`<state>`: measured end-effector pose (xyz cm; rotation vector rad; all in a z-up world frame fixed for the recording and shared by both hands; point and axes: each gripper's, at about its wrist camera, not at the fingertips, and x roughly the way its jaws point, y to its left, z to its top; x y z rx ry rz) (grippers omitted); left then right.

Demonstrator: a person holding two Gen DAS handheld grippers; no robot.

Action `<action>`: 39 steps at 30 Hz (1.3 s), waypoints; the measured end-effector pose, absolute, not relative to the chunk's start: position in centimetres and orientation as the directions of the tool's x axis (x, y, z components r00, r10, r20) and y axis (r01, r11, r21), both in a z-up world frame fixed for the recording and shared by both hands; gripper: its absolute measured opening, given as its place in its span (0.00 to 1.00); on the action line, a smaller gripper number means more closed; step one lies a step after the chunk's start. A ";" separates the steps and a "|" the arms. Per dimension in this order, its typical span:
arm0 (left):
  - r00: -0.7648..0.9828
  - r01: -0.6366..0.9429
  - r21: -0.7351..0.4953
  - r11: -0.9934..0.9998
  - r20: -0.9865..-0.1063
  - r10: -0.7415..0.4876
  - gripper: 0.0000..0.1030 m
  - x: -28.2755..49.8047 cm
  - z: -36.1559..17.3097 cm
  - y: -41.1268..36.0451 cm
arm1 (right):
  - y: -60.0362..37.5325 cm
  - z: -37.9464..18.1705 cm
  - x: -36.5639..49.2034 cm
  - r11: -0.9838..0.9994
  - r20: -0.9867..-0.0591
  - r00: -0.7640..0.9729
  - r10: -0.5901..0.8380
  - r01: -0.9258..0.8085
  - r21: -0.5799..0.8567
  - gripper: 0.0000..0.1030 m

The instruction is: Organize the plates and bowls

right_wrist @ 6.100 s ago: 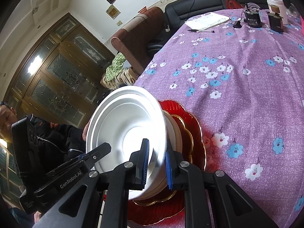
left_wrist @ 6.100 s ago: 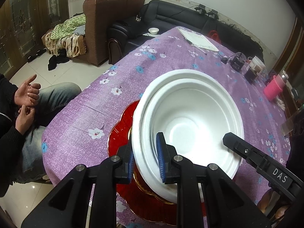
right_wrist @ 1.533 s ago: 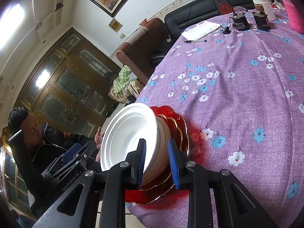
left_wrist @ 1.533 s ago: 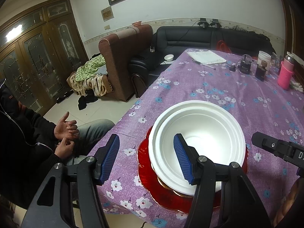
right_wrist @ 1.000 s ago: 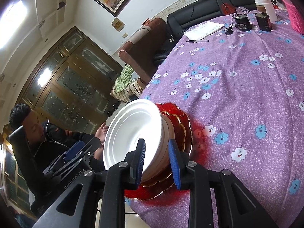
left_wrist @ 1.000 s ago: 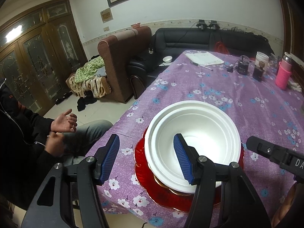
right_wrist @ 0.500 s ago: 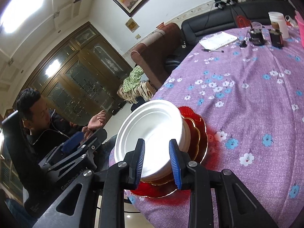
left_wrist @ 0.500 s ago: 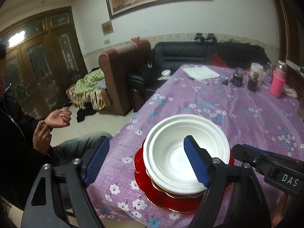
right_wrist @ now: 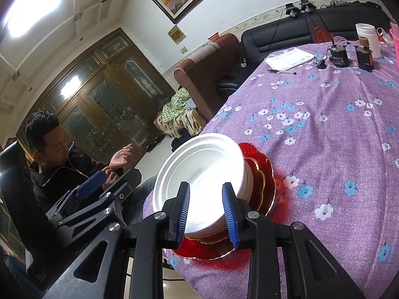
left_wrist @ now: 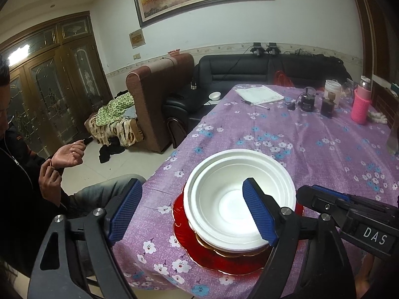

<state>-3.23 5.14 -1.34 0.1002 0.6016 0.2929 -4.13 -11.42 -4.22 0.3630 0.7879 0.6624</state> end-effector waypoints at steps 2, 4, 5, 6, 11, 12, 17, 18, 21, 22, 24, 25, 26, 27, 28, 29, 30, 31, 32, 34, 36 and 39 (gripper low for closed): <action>0.783 -0.242 0.170 0.955 -0.547 0.296 0.81 -3.2 -1.4 5.1 | -11.4 -4.2 -4.1 0.742 -0.532 0.520 0.668 -0.409 0.532 0.28; 0.782 -0.242 0.165 0.956 -0.550 0.293 0.81 -3.1 -1.4 5.1 | -11.4 -4.2 -4.1 0.741 -0.530 0.521 0.668 -0.410 0.532 0.28; 0.783 -0.242 0.162 0.957 -0.550 0.291 0.81 -3.1 -1.4 5.1 | -11.5 -4.2 -4.1 0.741 -0.529 0.522 0.669 -0.409 0.532 0.28; 0.783 -0.243 0.161 0.957 -0.549 0.291 0.81 -3.1 -1.3 5.1 | -11.6 -4.2 -4.1 0.741 -0.528 0.523 0.669 -0.409 0.533 0.28; 0.788 -0.239 0.159 0.958 -0.545 0.287 0.81 -3.2 -1.2 4.9 | -11.8 -4.2 -4.1 0.740 -0.525 0.526 0.669 -0.407 0.535 0.28; 0.788 -0.237 0.158 0.958 -0.545 0.285 0.81 -3.2 -1.2 4.8 | -11.8 -4.1 -4.1 0.740 -0.524 0.527 0.669 -0.408 0.535 0.29; 0.789 -0.234 0.160 0.959 -0.546 0.283 0.81 -3.1 -1.2 4.6 | -11.9 -4.1 -4.1 0.739 -0.522 0.528 0.670 -0.409 0.535 0.29; 0.789 -0.234 0.161 0.959 -0.545 0.284 0.81 -3.1 -1.2 4.5 | -11.8 -4.1 -4.1 0.739 -0.522 0.528 0.670 -0.410 0.535 0.29; 0.789 -0.235 0.160 0.959 -0.545 0.284 0.81 -3.1 -1.1 4.5 | -11.9 -4.0 -4.0 0.739 -0.521 0.528 0.670 -0.412 0.533 0.29; 0.789 -0.235 0.161 0.959 -0.544 0.285 0.81 -3.1 -1.1 4.5 | -11.9 -4.0 -4.0 0.739 -0.521 0.528 0.671 -0.412 0.533 0.29; 0.790 -0.233 0.162 0.959 -0.544 0.284 0.81 -3.1 -1.1 4.4 | -11.9 -4.0 -4.0 0.739 -0.521 0.528 0.671 -0.414 0.532 0.29; 0.790 -0.233 0.163 0.959 -0.543 0.284 0.81 -3.1 -1.0 4.3 | -11.9 -4.0 -4.0 0.739 -0.521 0.528 0.671 -0.413 0.532 0.29; 0.790 -0.232 0.163 0.959 -0.544 0.283 0.81 -3.0 -1.0 4.3 | -11.9 -4.0 -4.0 0.738 -0.521 0.528 0.671 -0.414 0.533 0.29; 0.790 -0.229 0.163 0.960 -0.545 0.281 0.81 -3.0 -1.0 4.2 | -11.9 -4.0 -4.0 0.738 -0.521 0.528 0.671 -0.414 0.533 0.29; 0.789 -0.231 0.163 0.959 -0.546 0.282 0.81 -3.0 -1.0 4.2 | -11.8 -4.0 -4.0 0.739 -0.521 0.528 0.671 -0.413 0.532 0.29; 0.789 -0.231 0.163 0.959 -0.546 0.283 0.81 -3.0 -1.0 4.2 | -11.8 -4.0 -4.0 0.739 -0.520 0.528 0.671 -0.413 0.533 0.29; 0.788 -0.230 0.161 0.960 -0.547 0.280 0.81 -3.0 -0.9 4.2 | -11.8 -4.0 -4.0 0.738 -0.521 0.528 0.671 -0.413 0.533 0.29; 0.788 -0.226 0.159 0.961 -0.550 0.276 0.81 -2.9 -0.9 4.1 | -11.8 -4.0 -3.9 0.739 -0.522 0.527 0.671 -0.413 0.533 0.29; 0.787 -0.224 0.158 0.962 -0.552 0.275 0.81 -2.8 -0.9 4.1 | -11.9 -4.0 -4.0 0.739 -0.521 0.528 0.671 -0.413 0.532 0.29; 0.787 -0.224 0.158 0.962 -0.553 0.274 0.81 -2.8 -1.0 4.1 | -11.8 -4.0 -4.0 0.739 -0.521 0.527 0.671 -0.414 0.532 0.29; 0.784 -0.218 0.153 0.964 -0.560 0.266 0.81 -2.7 -1.1 4.1 | -11.9 -4.0 -4.0 0.739 -0.522 0.527 0.671 -0.414 0.532 0.29; 0.778 -0.211 0.138 0.968 -0.575 0.252 0.81 -2.4 -1.4 4.3 | -11.8 -4.0 -3.9 0.739 -0.523 0.525 0.671 -0.413 0.532 0.29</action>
